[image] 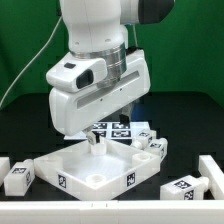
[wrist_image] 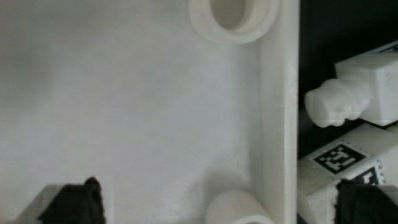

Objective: Assemble one leg

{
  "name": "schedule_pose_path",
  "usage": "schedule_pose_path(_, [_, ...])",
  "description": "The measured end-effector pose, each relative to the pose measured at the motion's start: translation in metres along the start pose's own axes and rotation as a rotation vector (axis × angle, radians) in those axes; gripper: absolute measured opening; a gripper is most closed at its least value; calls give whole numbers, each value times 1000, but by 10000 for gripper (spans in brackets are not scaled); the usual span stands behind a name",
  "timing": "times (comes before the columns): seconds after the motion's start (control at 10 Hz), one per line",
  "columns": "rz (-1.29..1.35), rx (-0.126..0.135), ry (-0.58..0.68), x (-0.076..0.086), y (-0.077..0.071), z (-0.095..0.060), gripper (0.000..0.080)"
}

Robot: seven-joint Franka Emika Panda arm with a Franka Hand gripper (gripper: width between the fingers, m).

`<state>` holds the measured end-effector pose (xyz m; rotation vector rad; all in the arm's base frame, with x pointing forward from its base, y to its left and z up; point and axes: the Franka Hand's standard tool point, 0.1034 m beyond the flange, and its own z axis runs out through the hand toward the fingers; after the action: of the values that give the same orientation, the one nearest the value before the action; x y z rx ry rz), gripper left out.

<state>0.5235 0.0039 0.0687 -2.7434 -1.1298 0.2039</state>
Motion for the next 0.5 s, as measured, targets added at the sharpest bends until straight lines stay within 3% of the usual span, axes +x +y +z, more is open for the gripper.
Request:
schedule_pose_path(0.3, [0, 0, 0, 0, 0, 0, 649])
schedule_pose_path(0.5, [-71, -24, -25, 1, -1, 0, 649])
